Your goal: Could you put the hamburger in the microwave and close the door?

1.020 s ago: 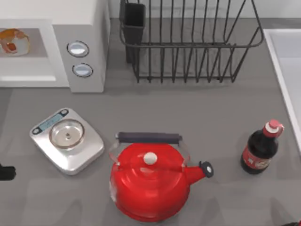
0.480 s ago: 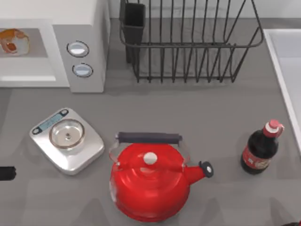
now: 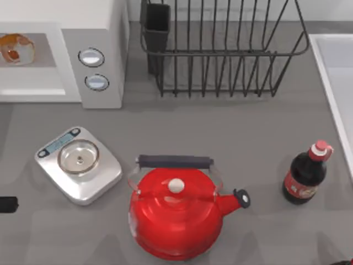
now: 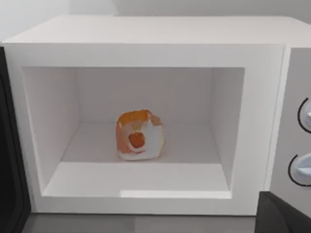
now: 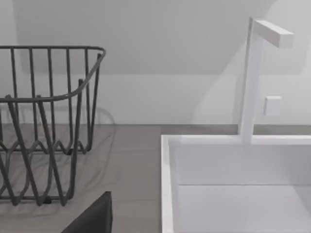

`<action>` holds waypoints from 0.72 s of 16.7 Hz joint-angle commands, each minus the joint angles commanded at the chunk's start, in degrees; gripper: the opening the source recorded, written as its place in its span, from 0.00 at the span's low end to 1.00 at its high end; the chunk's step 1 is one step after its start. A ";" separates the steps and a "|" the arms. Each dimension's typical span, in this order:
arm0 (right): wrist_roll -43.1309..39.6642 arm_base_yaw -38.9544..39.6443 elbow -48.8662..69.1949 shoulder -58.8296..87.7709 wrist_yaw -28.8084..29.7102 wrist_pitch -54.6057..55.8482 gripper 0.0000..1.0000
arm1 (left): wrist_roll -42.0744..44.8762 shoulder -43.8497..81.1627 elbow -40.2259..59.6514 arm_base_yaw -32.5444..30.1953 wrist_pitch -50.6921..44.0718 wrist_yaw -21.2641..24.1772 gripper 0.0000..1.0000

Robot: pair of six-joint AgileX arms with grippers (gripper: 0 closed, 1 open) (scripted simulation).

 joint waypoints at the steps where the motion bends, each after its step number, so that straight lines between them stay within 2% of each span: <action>1: 0.00 0.00 0.00 0.00 0.00 0.00 1.00 | -0.01 -0.79 0.17 0.04 -0.97 0.04 0.00; 12: 0.00 0.00 0.00 0.00 0.00 0.00 1.00 | -0.13 -7.85 1.74 0.40 -9.53 0.45 0.00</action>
